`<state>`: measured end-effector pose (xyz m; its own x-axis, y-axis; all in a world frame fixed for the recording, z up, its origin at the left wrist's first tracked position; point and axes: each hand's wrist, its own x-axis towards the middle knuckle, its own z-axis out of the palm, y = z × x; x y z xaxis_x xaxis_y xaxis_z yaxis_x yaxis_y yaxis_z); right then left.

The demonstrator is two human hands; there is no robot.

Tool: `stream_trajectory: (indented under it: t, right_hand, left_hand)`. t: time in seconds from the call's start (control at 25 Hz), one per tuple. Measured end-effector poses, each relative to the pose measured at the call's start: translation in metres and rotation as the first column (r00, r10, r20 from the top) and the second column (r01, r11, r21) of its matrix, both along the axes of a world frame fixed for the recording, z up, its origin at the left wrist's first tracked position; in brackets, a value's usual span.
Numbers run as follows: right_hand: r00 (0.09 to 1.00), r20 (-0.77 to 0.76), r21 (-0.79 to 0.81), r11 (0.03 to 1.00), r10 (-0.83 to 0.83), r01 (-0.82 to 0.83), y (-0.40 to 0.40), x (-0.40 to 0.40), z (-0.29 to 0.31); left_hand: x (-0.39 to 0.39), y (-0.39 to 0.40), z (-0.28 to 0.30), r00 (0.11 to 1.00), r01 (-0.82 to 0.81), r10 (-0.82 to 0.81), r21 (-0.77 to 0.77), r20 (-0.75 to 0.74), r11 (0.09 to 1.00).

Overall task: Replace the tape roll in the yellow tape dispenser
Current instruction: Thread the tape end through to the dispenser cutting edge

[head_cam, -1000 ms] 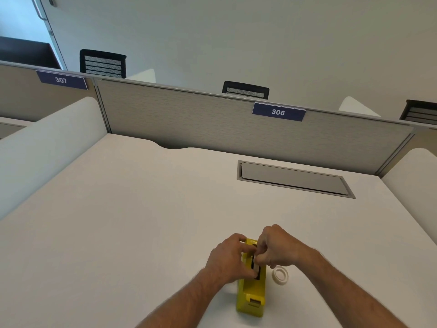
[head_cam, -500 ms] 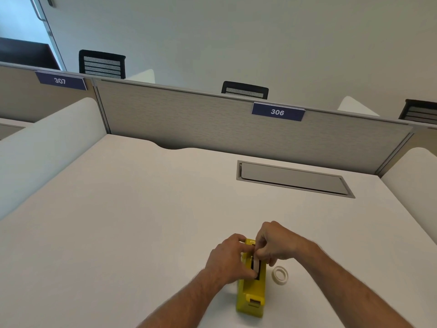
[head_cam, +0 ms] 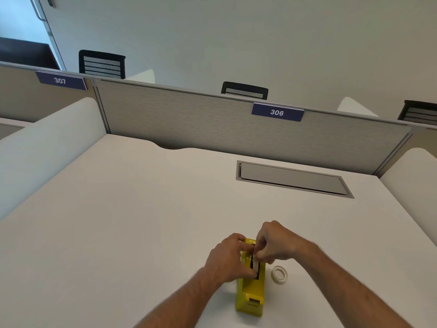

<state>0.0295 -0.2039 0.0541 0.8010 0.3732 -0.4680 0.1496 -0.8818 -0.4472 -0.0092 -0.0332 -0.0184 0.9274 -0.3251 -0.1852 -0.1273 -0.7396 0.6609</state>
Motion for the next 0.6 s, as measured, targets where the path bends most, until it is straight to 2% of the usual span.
stream_trajectory:
  t: [0.16, 0.6]
  right_hand:
    - [1.0, -0.025, 0.006, 1.0, -0.018, 0.018, -0.0005, 0.0016, 0.0001]
    - [1.0, -0.004, 0.007, 1.0, -0.014, 0.014, -0.0012, 0.0019, 0.0006]
  left_hand:
    - [0.0011, 0.0027, 0.0029, 0.999, -0.003, 0.0, -0.067, -0.039, 0.998]
    - [0.0037, 0.0004, 0.0052, 0.999, 0.009, -0.01, -0.016, -0.034, 1.0]
